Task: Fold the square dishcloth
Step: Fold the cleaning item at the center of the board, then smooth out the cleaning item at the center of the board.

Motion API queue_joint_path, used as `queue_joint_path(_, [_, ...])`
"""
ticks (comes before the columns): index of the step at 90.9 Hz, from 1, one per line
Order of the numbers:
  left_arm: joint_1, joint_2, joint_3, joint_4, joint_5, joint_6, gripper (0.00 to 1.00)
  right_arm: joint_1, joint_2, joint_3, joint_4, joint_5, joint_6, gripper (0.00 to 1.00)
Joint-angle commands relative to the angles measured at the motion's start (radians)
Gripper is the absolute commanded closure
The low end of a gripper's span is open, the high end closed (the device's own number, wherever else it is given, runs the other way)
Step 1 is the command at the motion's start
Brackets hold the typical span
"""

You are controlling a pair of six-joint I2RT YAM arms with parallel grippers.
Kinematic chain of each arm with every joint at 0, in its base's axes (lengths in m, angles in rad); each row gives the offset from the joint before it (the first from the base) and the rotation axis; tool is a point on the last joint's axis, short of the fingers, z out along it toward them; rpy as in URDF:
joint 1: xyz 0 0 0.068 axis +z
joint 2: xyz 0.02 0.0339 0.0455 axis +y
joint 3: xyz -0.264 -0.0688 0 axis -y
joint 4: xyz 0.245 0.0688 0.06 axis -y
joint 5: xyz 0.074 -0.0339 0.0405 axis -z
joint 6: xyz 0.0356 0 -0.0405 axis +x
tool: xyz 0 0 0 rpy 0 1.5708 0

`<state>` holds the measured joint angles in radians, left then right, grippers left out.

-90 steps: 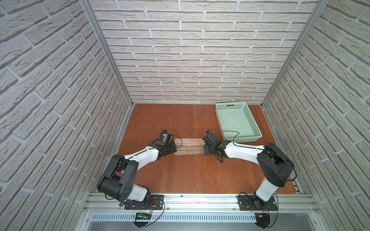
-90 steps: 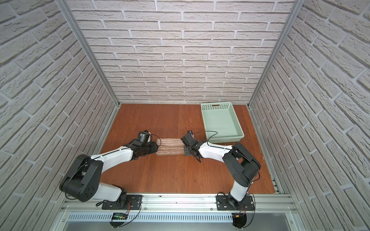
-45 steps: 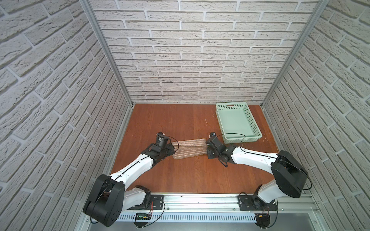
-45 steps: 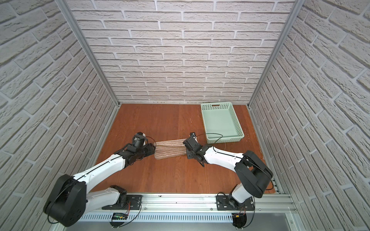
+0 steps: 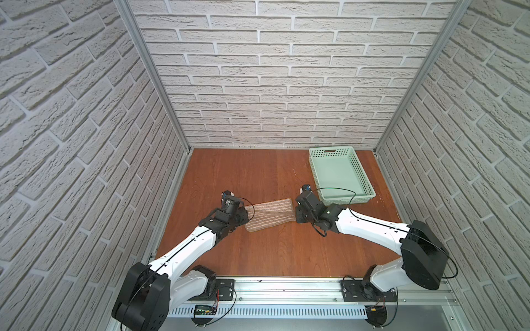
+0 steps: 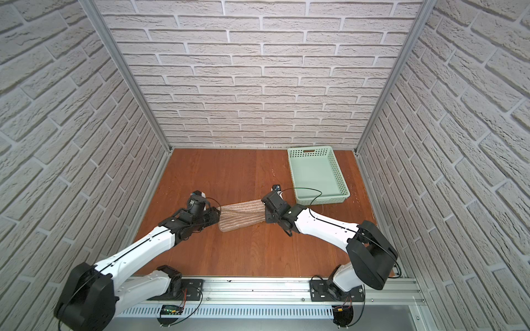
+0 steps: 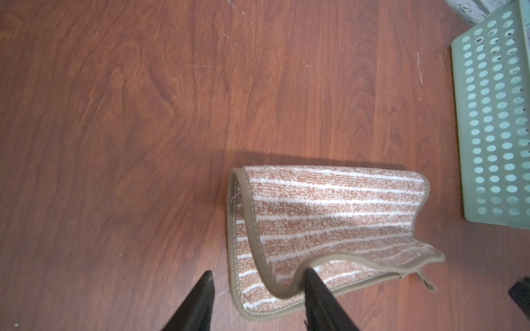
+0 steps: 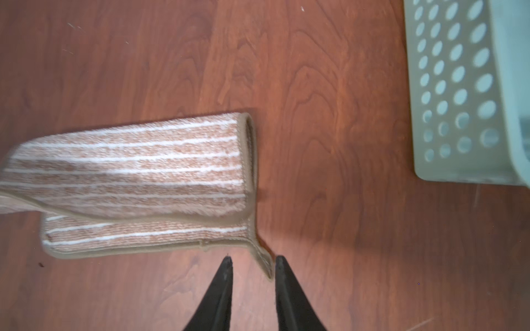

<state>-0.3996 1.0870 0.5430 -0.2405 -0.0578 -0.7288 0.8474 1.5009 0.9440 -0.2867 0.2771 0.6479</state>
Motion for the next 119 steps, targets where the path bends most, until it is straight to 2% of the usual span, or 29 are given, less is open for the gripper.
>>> queue_joint_path(1, [-0.01, 0.001, -0.02, -0.027, -0.029, -0.006, 0.48, 0.01, 0.057, 0.088, 0.008, -0.039, 0.01, 0.75])
queue_joint_path(15, [-0.012, -0.003, -0.036, -0.028, -0.031, -0.009, 0.46, 0.01, 0.177, 0.215, -0.01, -0.1, 0.006, 0.8])
queue_joint_path(30, [-0.017, 0.0, -0.048, -0.028, -0.026, -0.018, 0.36, 0.011, 0.292, 0.297, -0.023, -0.163, 0.029, 0.84])
queue_joint_path(38, [-0.019, 0.001, -0.055, -0.029, -0.025, -0.026, 0.34, 0.011, 0.335, 0.301, -0.018, -0.19, 0.055, 0.87])
queue_joint_path(66, [-0.021, 0.0, -0.078, -0.063, -0.04, -0.093, 0.3, 0.016, 0.388, 0.221, 0.031, -0.214, 0.119, 0.87])
queue_joint_path(78, [-0.022, -0.01, -0.062, -0.072, -0.028, -0.117, 0.35, 0.015, 0.402, 0.218, 0.034, -0.21, 0.121, 0.87])
queue_joint_path(102, [-0.03, -0.007, 0.031, -0.1, 0.043, -0.147, 0.55, 0.016, 0.356, 0.224, -0.022, -0.158, 0.1, 0.87])
queue_joint_path(119, [-0.063, 0.056, 0.085, -0.102, 0.051, -0.172, 0.61, 0.02, 0.286, 0.205, -0.069, -0.114, 0.085, 0.86])
